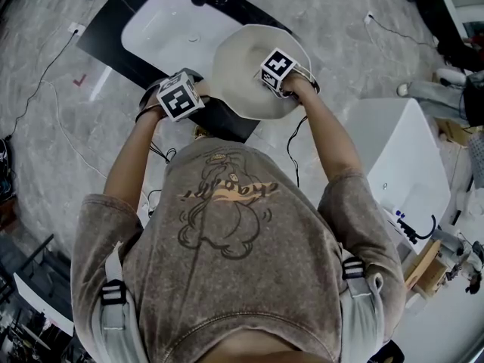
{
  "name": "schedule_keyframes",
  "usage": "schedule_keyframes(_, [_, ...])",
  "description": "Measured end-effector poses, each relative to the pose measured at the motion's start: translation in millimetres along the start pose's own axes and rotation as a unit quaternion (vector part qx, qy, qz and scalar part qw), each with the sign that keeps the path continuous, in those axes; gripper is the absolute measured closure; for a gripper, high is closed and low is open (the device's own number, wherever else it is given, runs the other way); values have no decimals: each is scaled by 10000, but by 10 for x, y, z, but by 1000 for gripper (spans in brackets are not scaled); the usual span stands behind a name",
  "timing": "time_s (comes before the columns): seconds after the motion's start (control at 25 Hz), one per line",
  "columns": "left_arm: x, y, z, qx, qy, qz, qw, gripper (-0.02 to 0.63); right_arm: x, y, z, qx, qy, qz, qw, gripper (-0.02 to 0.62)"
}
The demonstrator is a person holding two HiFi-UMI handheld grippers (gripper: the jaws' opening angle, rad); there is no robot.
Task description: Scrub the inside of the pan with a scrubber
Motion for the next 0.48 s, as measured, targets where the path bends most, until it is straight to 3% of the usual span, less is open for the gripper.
schedule_keyframes(0.48, [13, -1, 3, 122, 25, -10, 9999, 364, 588, -153, 47, -153, 58, 1096, 9938, 506])
Point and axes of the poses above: the fingertips, and each gripper's own axes: y backward along the fingers, x to its left, z out of its top, the point moved 4 cm from there along y, backward along the fingers, and after that the axes turned 1 degree about z, right-handed, at the moved point
